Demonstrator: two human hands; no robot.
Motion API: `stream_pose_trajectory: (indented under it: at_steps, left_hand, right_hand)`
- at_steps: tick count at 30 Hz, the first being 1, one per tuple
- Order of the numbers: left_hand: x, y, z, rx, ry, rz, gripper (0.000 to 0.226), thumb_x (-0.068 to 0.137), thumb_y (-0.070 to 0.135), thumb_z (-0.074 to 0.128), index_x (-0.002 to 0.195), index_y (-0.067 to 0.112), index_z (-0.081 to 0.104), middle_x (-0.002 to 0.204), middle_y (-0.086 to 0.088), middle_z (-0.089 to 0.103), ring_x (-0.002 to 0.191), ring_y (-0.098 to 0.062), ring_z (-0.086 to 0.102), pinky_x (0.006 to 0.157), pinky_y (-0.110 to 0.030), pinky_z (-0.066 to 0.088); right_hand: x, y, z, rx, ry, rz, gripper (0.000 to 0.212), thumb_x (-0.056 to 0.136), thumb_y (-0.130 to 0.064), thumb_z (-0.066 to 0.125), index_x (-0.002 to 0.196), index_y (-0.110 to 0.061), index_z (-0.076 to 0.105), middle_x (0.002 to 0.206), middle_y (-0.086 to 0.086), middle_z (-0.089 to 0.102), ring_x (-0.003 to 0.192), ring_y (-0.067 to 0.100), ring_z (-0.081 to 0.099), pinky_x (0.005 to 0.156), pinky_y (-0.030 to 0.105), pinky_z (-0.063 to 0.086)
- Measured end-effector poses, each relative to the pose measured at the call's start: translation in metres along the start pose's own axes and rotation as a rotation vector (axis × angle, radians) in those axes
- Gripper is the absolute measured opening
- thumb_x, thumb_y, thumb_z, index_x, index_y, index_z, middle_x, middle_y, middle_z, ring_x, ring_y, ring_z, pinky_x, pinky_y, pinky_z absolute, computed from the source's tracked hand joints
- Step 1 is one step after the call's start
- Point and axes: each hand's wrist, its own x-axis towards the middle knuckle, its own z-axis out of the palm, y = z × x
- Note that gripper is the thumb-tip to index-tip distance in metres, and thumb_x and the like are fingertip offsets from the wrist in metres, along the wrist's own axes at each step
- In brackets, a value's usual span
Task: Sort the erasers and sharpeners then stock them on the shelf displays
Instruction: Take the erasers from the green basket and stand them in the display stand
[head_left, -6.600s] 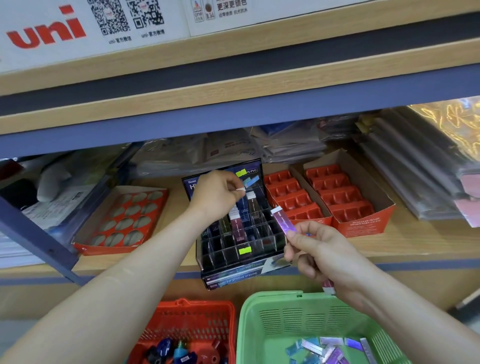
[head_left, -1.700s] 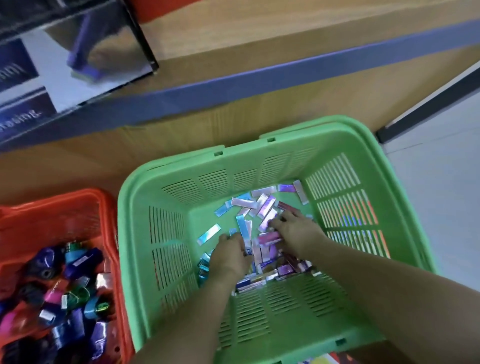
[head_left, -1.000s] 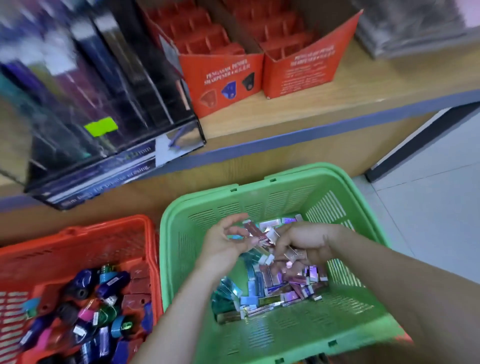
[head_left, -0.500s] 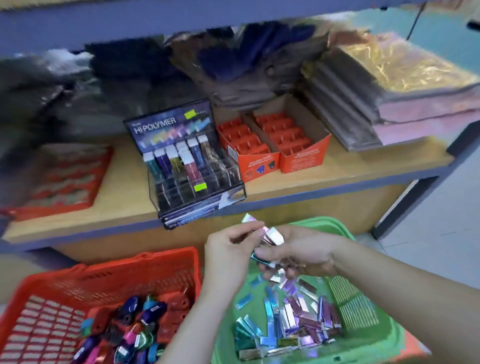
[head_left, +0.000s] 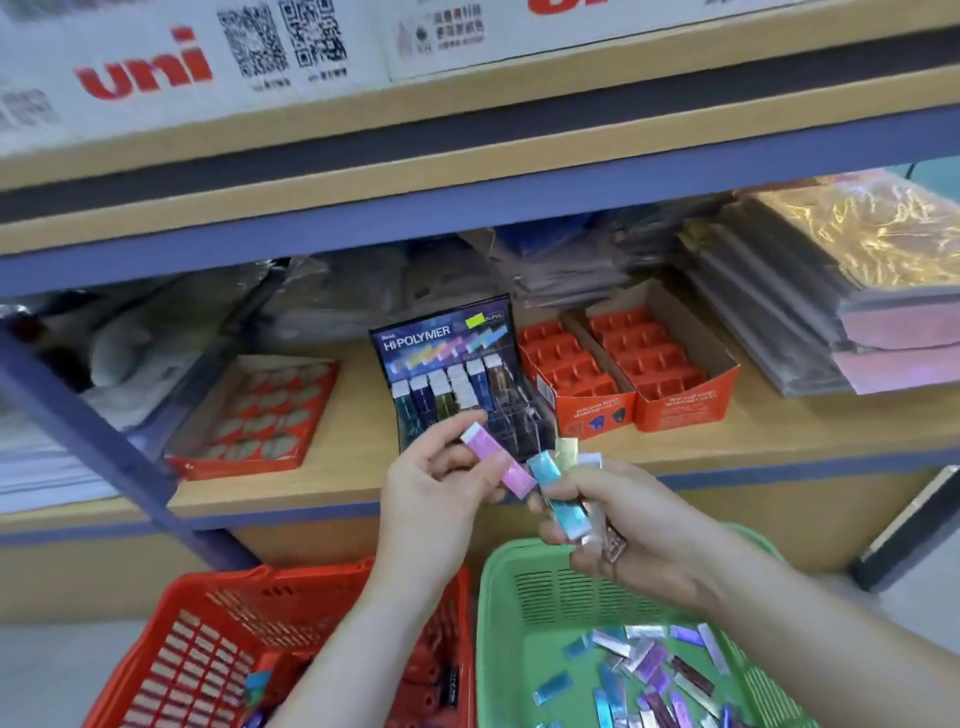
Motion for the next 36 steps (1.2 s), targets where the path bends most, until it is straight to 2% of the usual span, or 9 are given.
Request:
stream_pose_trajectory:
  at_steps: [3, 6, 13, 15, 19, 24, 27, 31, 36]
  left_hand:
    - [0.003, 0.002, 0.0, -0.02, 0.012, 0.008, 0.025, 0.084, 0.003, 0.068, 0.105, 0.017, 0.069, 0.069, -0.003, 0.069, 0.064, -0.015, 0.067, 0.067, -0.024, 0.057]
    - [0.013, 0.005, -0.009, 0.026, 0.019, 0.022, 0.017, 0.087, 0.009, 0.067, 0.096, 0.021, 0.075, 0.076, 0.0, 0.072, 0.068, -0.01, 0.065, 0.067, -0.021, 0.055]
    - [0.042, 0.025, -0.039, 0.162, -0.071, -0.028, 0.017, 0.08, 0.001, 0.071, 0.093, 0.012, 0.073, 0.076, -0.009, 0.074, 0.067, -0.017, 0.069, 0.065, -0.022, 0.057]
    - [0.056, 0.028, -0.048, 0.29, -0.01, 0.031, 0.015, 0.079, 0.005, 0.074, 0.088, 0.017, 0.074, 0.075, -0.007, 0.074, 0.067, -0.019, 0.07, 0.069, -0.028, 0.058]
    - [0.079, 0.026, -0.047, 0.661, 0.012, 0.174, 0.017, 0.08, 0.015, 0.076, 0.084, 0.031, 0.074, 0.077, 0.006, 0.073, 0.068, -0.009, 0.067, 0.066, -0.015, 0.051]
    - [0.09, 0.009, -0.028, 0.899, -0.061, 0.366, 0.017, 0.081, 0.02, 0.076, 0.097, 0.022, 0.074, 0.08, 0.013, 0.066, 0.071, -0.001, 0.061, 0.078, -0.021, 0.053]
    - [0.096, 0.001, -0.024, 1.056, -0.116, 0.489, 0.016, 0.083, 0.021, 0.073, 0.099, 0.018, 0.074, 0.084, 0.008, 0.067, 0.074, -0.009, 0.06, 0.075, -0.024, 0.05]
    - [0.099, -0.016, -0.02, 1.19, -0.138, 0.666, 0.019, 0.073, 0.014, 0.081, 0.089, 0.012, 0.073, 0.084, -0.001, 0.064, 0.074, -0.024, 0.063, 0.065, -0.03, 0.048]
    - [0.094, -0.021, -0.018, 1.137, -0.043, 0.655, 0.023, 0.074, 0.013, 0.079, 0.093, 0.015, 0.067, 0.088, 0.002, 0.06, 0.075, -0.02, 0.06, 0.064, -0.03, 0.05]
  right_hand:
    - [0.01, -0.002, 0.007, -0.159, -0.021, -0.101, 0.005, 0.088, -0.015, 0.067, 0.091, -0.013, 0.063, 0.069, 0.001, 0.052, 0.051, 0.009, 0.041, 0.038, 0.014, 0.017]
    - [0.02, -0.005, 0.011, -0.278, 0.003, -0.179, 0.007, 0.092, -0.016, 0.065, 0.091, -0.012, 0.059, 0.067, 0.001, 0.05, 0.05, 0.009, 0.04, 0.037, 0.015, 0.02]
    - [0.035, -0.015, 0.007, -0.177, 0.061, -0.132, 0.012, 0.092, -0.027, 0.065, 0.094, -0.017, 0.059, 0.07, 0.002, 0.06, 0.05, 0.009, 0.049, 0.041, 0.018, 0.033]
    - [0.039, -0.016, 0.002, -0.156, 0.104, -0.103, 0.015, 0.093, -0.025, 0.064, 0.103, -0.015, 0.06, 0.073, 0.003, 0.061, 0.05, 0.01, 0.049, 0.042, 0.019, 0.036]
    - [0.045, -0.017, -0.009, 0.029, 0.118, -0.041, 0.013, 0.095, -0.007, 0.053, 0.107, -0.009, 0.052, 0.081, 0.012, 0.061, 0.054, 0.016, 0.051, 0.041, 0.022, 0.034]
    - [0.045, -0.019, -0.012, 0.071, 0.098, -0.039, 0.01, 0.096, -0.005, 0.055, 0.104, -0.01, 0.05, 0.081, 0.015, 0.066, 0.058, 0.019, 0.06, 0.037, 0.02, 0.035]
    - [0.044, -0.018, -0.012, 0.021, 0.111, -0.055, 0.009, 0.095, -0.013, 0.058, 0.101, -0.009, 0.053, 0.078, 0.011, 0.069, 0.053, 0.014, 0.058, 0.033, 0.016, 0.029]
    - [0.043, -0.018, -0.012, -0.017, 0.116, -0.086, 0.028, 0.089, -0.022, 0.065, 0.109, -0.003, 0.057, 0.085, 0.011, 0.072, 0.051, 0.01, 0.054, 0.032, 0.013, 0.025]
    - [0.042, -0.018, -0.011, 0.018, 0.107, -0.106, 0.035, 0.083, -0.026, 0.069, 0.112, -0.008, 0.06, 0.084, 0.01, 0.071, 0.05, 0.01, 0.049, 0.033, 0.013, 0.025]
